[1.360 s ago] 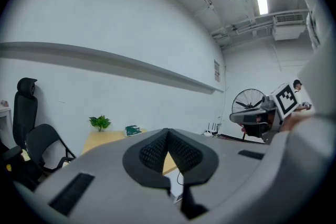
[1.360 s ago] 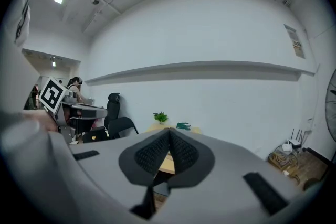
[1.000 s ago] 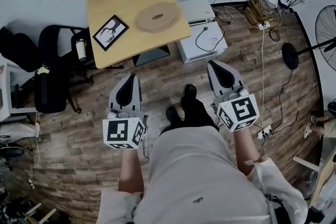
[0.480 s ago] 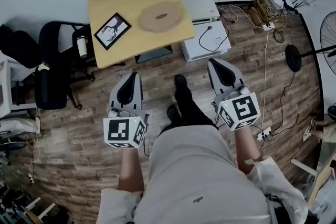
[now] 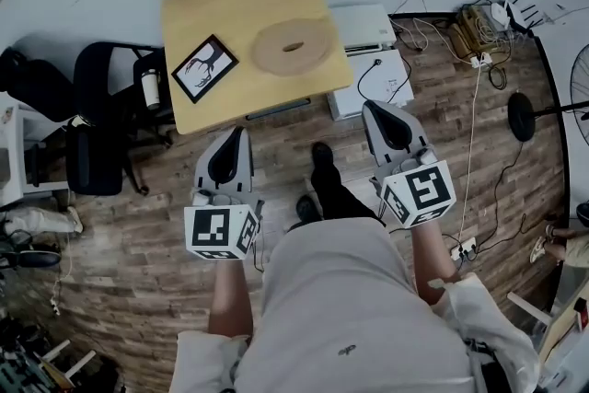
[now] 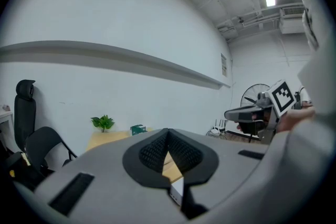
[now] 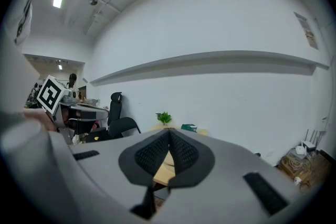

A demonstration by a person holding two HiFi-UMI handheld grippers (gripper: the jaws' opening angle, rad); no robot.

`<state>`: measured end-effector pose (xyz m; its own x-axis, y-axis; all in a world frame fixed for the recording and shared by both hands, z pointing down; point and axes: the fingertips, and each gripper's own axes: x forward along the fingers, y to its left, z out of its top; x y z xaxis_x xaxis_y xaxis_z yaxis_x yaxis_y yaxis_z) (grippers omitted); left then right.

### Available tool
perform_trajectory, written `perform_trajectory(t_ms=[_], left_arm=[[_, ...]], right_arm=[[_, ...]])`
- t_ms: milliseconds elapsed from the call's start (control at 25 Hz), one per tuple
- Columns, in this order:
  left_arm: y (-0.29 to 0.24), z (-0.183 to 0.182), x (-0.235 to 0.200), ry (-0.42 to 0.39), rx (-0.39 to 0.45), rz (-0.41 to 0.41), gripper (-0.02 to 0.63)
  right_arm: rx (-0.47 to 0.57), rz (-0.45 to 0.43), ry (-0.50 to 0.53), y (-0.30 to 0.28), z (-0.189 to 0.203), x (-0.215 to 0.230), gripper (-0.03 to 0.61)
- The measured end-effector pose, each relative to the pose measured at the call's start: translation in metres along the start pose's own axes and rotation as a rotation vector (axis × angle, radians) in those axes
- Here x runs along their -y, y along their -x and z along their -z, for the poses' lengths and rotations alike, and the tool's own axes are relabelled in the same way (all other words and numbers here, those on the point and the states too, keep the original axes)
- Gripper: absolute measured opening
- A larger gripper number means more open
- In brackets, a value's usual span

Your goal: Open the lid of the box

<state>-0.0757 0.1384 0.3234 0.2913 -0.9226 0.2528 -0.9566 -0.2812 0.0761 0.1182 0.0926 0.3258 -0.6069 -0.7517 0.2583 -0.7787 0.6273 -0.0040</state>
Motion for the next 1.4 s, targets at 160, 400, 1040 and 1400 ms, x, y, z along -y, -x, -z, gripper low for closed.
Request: perform_trajectory(t_ms=[160,400,1040,1400], left_arm=[[-0.022,-0.008,-0.008,-0.002,-0.002,-0.009,0.005],[-0.045,-0.014,-0.013,0.002,-0.015,-0.030,0.005],[-0.097,-0.027,-0.019,0.026,-0.041,-0.116,0.006],[-0.129,-0.024,-0.021,0.042,-0.055,-0.164,0.006]], right_arm=[[-0.001,-0.014,0.000,-0.023,-0.009,0.013,0.000],[0.001,-0.050,0.001,-0.052,-0.017,0.029,0.000],[-0.003,-0.178,0.005,-0.113,-0.026,0.064,0.000],[-0.031,-0.257,0.012,-0.144,-0.017,0.082,0.002]])
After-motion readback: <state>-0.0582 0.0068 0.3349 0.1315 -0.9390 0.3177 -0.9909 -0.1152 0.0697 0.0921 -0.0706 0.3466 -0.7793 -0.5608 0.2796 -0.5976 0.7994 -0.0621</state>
